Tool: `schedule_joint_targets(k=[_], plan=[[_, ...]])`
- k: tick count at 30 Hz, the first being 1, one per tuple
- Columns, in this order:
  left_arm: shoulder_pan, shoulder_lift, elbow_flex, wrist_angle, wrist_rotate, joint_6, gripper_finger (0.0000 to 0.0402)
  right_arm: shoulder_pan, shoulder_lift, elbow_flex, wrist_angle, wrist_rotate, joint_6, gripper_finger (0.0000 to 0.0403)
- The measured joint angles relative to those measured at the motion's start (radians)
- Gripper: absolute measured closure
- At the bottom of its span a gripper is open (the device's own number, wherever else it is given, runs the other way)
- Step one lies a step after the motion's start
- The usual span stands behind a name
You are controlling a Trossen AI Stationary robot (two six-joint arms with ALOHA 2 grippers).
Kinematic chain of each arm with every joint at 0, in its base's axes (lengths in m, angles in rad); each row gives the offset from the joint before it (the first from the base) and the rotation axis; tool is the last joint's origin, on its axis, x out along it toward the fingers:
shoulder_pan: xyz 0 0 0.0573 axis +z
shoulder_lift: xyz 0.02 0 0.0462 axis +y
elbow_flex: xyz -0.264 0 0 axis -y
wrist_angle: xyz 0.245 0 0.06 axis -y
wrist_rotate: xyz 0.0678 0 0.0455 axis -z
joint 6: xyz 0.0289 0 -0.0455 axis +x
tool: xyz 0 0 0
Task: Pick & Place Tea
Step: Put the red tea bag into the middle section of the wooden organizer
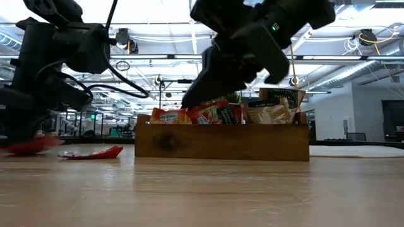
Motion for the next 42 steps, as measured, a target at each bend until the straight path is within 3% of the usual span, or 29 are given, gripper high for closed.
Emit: schedule_joint_targets(k=[3, 8, 13, 21, 25, 29, 32, 35, 42], plan=[[-0.009, -0.009, 0.031, -0.06, -0.039, -0.072, 0.0382, 0.0, 0.0, -0.01, 0.003, 0.0, 0.0, 0.0403], [-0.01, -0.035, 0.121, -0.05, 0.082, -0.141, 0.034, 0.0, 0.0, -0.011, 0.021, 0.0, 0.0, 0.0403], [-0.041, -0.059, 0.19, 0.033, 0.142, -0.251, 0.0267, 0.0, 0.0, -0.011, 0.026, 0.0, -0.001, 0.0403], [-0.118, 0.05, 0.126, 0.058, 0.062, -0.465, 0.0151, 0.0, 0.0, -0.011, 0.025, 0.0, -0.002, 0.0403], [-0.133, 0.144, 0.11, 0.061, 0.119, -0.542, 0.0112, 0.0, 0.0, -0.011, 0.027, 0.0, -0.003, 0.0403], [-0.132, 0.169, 0.11, 0.076, 0.126, -0.499, 0.0095, 0.0, 0.0, -0.011, 0.026, 0.0, -0.003, 0.0403], [-0.122, 0.168, 0.109, 0.085, 0.126, -0.464, 0.0114, 0.0, 0.0, -0.011, 0.026, 0.0, -0.001, 0.0403], [-0.122, 0.161, 0.109, 0.1, 0.112, -0.429, 0.0169, 0.0, 0.0, -0.011, 0.026, 0.0, -0.001, 0.0403], [-0.129, 0.158, 0.108, 0.154, 0.029, -0.265, 0.0375, 0.0, 0.0, -0.011, 0.026, 0.0, 0.0, 0.0403]])
